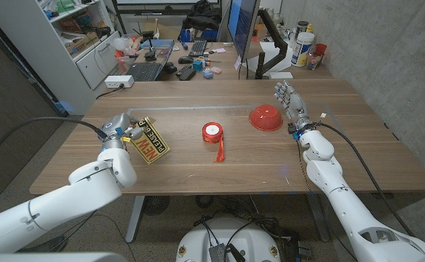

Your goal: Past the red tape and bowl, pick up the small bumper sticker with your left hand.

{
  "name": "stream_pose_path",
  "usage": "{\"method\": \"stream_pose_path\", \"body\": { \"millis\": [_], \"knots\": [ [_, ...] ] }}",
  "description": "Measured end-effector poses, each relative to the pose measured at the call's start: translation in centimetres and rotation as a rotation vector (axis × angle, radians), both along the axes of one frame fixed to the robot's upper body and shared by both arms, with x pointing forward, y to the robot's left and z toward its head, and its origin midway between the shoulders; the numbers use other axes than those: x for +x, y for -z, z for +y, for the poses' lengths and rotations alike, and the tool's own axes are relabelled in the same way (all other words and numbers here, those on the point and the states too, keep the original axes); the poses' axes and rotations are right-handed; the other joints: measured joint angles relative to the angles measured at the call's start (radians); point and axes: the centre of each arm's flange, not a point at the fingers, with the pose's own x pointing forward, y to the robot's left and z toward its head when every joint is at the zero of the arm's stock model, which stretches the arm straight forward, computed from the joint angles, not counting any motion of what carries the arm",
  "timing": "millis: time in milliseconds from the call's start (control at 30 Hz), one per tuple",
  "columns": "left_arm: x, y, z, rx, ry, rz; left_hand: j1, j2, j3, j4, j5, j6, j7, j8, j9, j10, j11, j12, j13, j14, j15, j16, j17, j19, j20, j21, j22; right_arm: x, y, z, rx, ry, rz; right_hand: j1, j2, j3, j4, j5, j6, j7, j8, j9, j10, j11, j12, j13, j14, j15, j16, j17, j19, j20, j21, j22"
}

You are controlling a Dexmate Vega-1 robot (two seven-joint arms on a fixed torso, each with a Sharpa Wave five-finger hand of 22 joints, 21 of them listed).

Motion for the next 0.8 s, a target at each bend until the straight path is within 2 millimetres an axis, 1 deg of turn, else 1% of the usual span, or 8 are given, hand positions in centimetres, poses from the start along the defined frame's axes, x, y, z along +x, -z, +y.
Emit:
{"method": "stream_pose_path", "body": {
  "millis": [267, 333, 433, 567, 633, 667, 800],
  "knots": [
    [-0.3, -0.3, -0.1, 0.000, 0.007, -0.008, 0.000, 0.000, 0.001, 0.001, 0.000, 0.000, 0.000, 0.000, 0.000, 0.000, 0.000, -0.004, 0.000, 0.000, 0.000, 0.000, 0.000, 0.000, 0.000, 0.000, 0.000, -0.1, 0.1, -0.1, -0.001, -0.001, -0.001, 0.000, 0.000, 0.000, 0.000, 0.000, 0.000, 0.000, 0.000, 0.000, 0.000, 0.000, 0.000, 0.000, 0.000, 0.000, 0.000, 0.000, 0.000, 0.000, 0.000, 0.000],
    [-0.3, -0.3, -0.1, 0.000, 0.008, -0.009, 0.000, 0.000, 0.001, 0.001, 0.000, 0.004, 0.004, 0.000, 0.000, 0.002, 0.001, -0.004, 0.000, 0.000, 0.000, 0.000, 0.000, 0.000, 0.000, 0.000, 0.000, -0.2, 0.1, -0.1, -0.001, -0.001, -0.002, 0.000, 0.000, 0.000, 0.000, 0.000, 0.000, 0.000, 0.000, 0.000, 0.000, 0.000, 0.000, 0.000, 0.000, 0.000, 0.000, 0.000, 0.000, 0.000, 0.000, 0.000],
    [-0.6, -0.5, -0.1, -0.001, 0.014, -0.018, 0.000, 0.000, 0.001, 0.001, 0.000, 0.013, -0.002, 0.000, 0.000, 0.017, -0.002, -0.004, 0.000, 0.000, 0.000, 0.000, 0.000, 0.004, 0.004, 0.000, 0.000, -0.2, 0.1, -0.1, 0.000, -0.002, -0.001, 0.000, 0.000, 0.000, 0.000, 0.000, 0.000, 0.000, 0.000, 0.000, 0.000, 0.000, 0.000, 0.000, 0.000, 0.000, 0.000, 0.000, 0.000, 0.000, 0.000, 0.000],
    [-0.7, -0.6, -0.2, -0.001, 0.017, -0.023, 0.008, 0.008, 0.001, 0.001, 0.000, 0.016, 0.002, 0.000, 0.000, 0.018, -0.004, -0.004, 0.000, 0.000, 0.000, 0.000, 0.000, 0.006, 0.006, 0.000, 0.000, -0.2, 0.2, 0.0, -0.001, -0.003, -0.001, 0.000, 0.000, -0.002, -0.002, 0.000, 0.000, 0.000, 0.000, 0.000, 0.000, 0.000, 0.000, 0.000, 0.000, 0.000, 0.000, 0.000, 0.000, 0.000, 0.000, 0.000],
    [-0.7, -0.7, -0.2, 0.000, 0.018, -0.028, 0.008, 0.008, 0.001, 0.001, 0.000, 0.020, 0.005, 0.000, 0.000, 0.023, 0.002, -0.004, 0.000, 0.000, 0.000, 0.000, 0.000, 0.006, 0.006, 0.000, 0.000, -0.2, 0.2, 0.0, -0.001, -0.003, -0.001, 0.000, 0.000, -0.003, -0.003, 0.000, 0.000, 0.000, 0.000, 0.000, 0.000, 0.000, 0.000, 0.000, 0.000, 0.000, 0.000, 0.000, 0.000, 0.000, 0.000, 0.000],
    [-1.0, -0.8, -0.2, -0.002, 0.020, -0.035, 0.008, 0.008, 0.001, 0.001, 0.000, 0.020, 0.005, 0.000, 0.000, 0.023, 0.002, -0.004, 0.000, 0.000, 0.000, 0.000, 0.000, 0.006, 0.006, 0.000, 0.000, -0.3, 0.2, 0.0, 0.000, -0.004, -0.001, 0.000, 0.000, -0.003, -0.003, 0.000, 0.000, 0.000, 0.000, 0.000, 0.000, 0.000, 0.000, 0.000, 0.000, 0.000, 0.000, 0.000, 0.000, 0.000, 0.000, 0.000],
    [-1.2, -1.1, -0.2, 0.001, 0.022, -0.046, 0.013, 0.002, 0.001, 0.001, 0.000, 0.020, 0.005, 0.000, 0.000, 0.023, 0.002, -0.004, 0.000, 0.005, -0.005, 0.000, 0.000, 0.006, 0.006, 0.000, 0.000, -0.3, 0.2, 0.0, -0.001, -0.005, -0.001, 0.000, 0.000, -0.003, -0.003, 0.000, 0.000, 0.000, 0.000, 0.000, 0.000, 0.000, 0.000, 0.000, 0.000, 0.000, 0.000, 0.000, 0.000, 0.000, 0.000, 0.000]
  ]
}}
